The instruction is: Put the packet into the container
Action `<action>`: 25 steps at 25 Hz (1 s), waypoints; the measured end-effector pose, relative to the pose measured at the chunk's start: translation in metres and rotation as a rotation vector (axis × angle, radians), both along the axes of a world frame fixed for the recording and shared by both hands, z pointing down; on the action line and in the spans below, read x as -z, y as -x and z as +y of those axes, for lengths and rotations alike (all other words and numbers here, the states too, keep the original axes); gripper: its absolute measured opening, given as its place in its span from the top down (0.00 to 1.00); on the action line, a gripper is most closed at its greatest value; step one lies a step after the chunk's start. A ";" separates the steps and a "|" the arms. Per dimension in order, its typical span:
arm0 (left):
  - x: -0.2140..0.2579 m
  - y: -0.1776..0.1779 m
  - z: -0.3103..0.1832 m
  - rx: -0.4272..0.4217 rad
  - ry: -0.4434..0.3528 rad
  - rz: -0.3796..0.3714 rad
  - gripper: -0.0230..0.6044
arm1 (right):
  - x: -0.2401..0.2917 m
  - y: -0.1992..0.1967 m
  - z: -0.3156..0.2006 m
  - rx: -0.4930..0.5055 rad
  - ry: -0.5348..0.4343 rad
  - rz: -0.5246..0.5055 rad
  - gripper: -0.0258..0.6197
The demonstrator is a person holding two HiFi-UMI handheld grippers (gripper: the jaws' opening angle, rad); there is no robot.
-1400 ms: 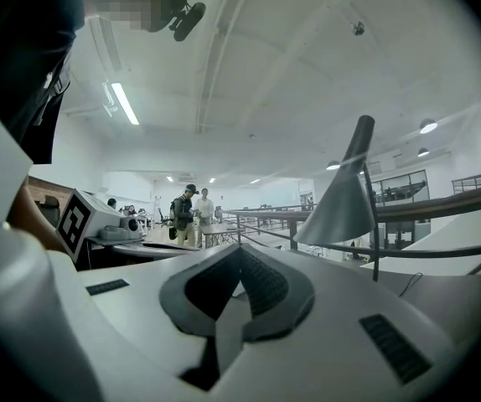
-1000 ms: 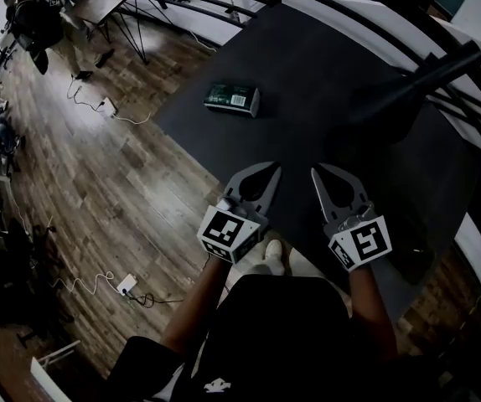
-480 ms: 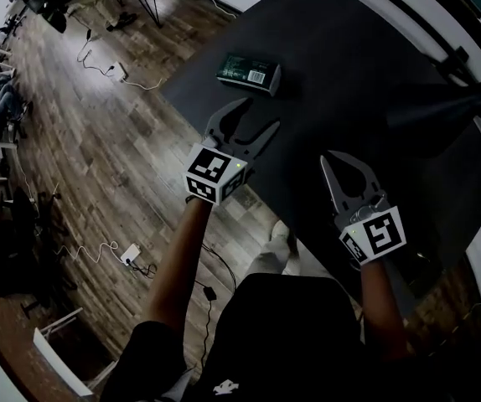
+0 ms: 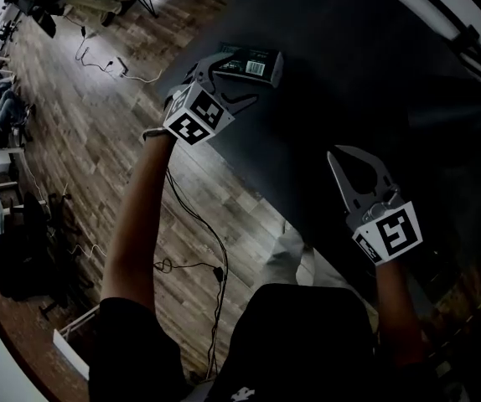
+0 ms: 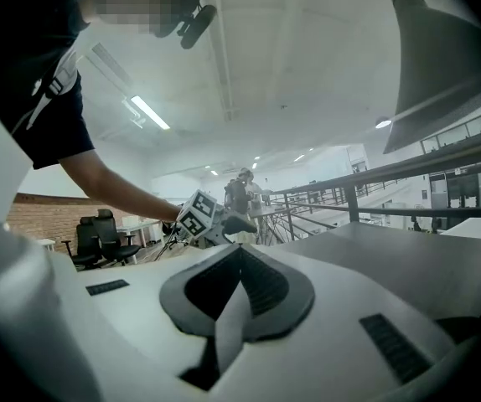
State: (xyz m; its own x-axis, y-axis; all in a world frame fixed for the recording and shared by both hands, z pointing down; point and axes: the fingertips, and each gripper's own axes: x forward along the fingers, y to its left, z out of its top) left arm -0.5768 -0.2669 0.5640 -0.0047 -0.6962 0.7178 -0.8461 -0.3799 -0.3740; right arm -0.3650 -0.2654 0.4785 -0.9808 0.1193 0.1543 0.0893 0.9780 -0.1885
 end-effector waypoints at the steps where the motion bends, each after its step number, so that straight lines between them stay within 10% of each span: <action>1: -0.005 0.008 -0.002 -0.025 0.039 -0.022 0.30 | -0.002 0.000 0.000 0.001 0.003 0.002 0.95; 14: -0.070 0.041 -0.025 -0.309 0.427 -0.193 0.16 | -0.012 0.003 -0.003 -0.037 0.073 0.000 0.95; 25: -0.118 0.064 -0.030 -0.364 0.600 -0.229 0.17 | -0.033 0.009 -0.009 -0.070 0.085 0.016 0.95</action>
State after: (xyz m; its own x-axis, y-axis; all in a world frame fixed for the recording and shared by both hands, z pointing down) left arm -0.6406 -0.2973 0.6824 -0.0439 -0.1702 0.9844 -0.5531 -0.8165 -0.1658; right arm -0.3740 -0.2746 0.5111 -0.9848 0.0635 0.1619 0.0173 0.9621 -0.2722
